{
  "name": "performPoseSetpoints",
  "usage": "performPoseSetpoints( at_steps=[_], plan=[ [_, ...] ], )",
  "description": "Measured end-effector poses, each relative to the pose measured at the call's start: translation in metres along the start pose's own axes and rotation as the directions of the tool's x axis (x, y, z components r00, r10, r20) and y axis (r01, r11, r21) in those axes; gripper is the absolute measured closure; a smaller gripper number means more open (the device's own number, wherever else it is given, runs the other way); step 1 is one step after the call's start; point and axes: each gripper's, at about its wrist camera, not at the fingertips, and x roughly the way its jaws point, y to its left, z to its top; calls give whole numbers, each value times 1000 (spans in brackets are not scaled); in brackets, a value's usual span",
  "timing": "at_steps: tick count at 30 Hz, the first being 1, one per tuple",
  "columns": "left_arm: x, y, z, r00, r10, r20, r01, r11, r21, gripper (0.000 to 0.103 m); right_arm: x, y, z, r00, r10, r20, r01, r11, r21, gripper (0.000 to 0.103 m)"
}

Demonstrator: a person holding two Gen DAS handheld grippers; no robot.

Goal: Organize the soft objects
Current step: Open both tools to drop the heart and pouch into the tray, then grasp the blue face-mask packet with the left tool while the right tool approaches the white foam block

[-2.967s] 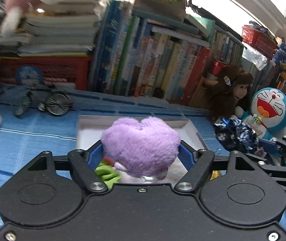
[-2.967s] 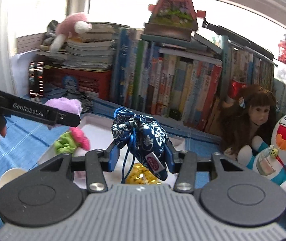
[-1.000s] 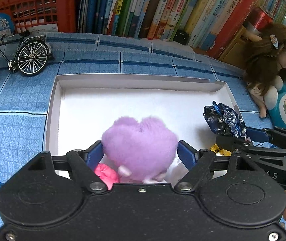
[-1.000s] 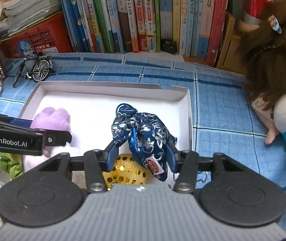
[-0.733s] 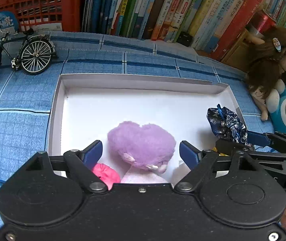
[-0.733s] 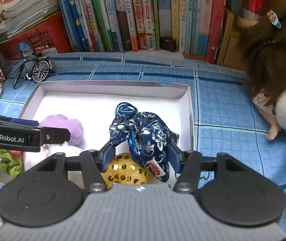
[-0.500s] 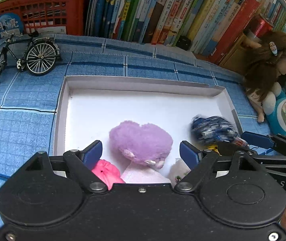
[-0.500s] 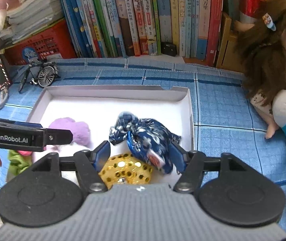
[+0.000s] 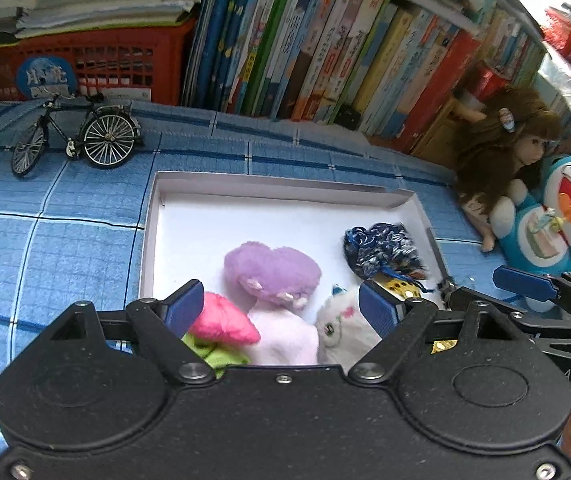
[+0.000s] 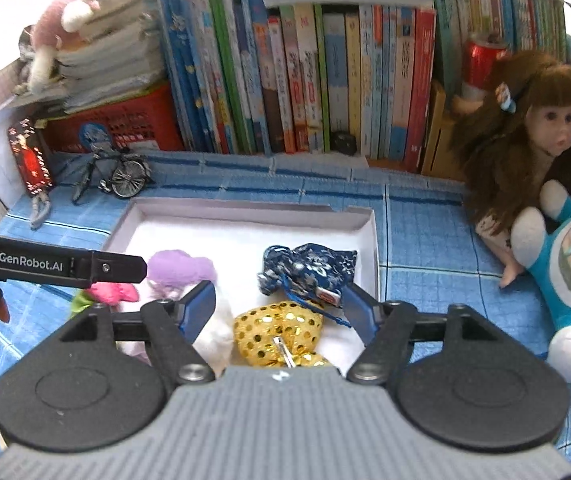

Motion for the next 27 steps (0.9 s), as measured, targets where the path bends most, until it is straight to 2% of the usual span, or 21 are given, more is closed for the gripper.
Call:
performPoseSetpoints(
  at_steps=[7, 15, 22, 27],
  plan=[
    [-48, -8, -25, 996, -5, 91, 0, 998, 60, 19, -40, 14, -18, 996, -12, 84, 15, 999, -35, 20],
    [-92, -1, -73, 981, -8, 196, -12, 995, 100, 18, -83, 29, -57, 979, -23, 202, 48, 992, -118, 18],
    [-127, 14, -115, 952, -47, 303, 13, 993, 114, 18, -119, 35, -94, 948, 1, 319, 50, 987, -153, 16],
    [-145, 19, -147, 925, -57, 375, -8, 986, 168, 18, -137, 34, -122, 919, 3, 394, 72, 982, -176, 15]
  ],
)
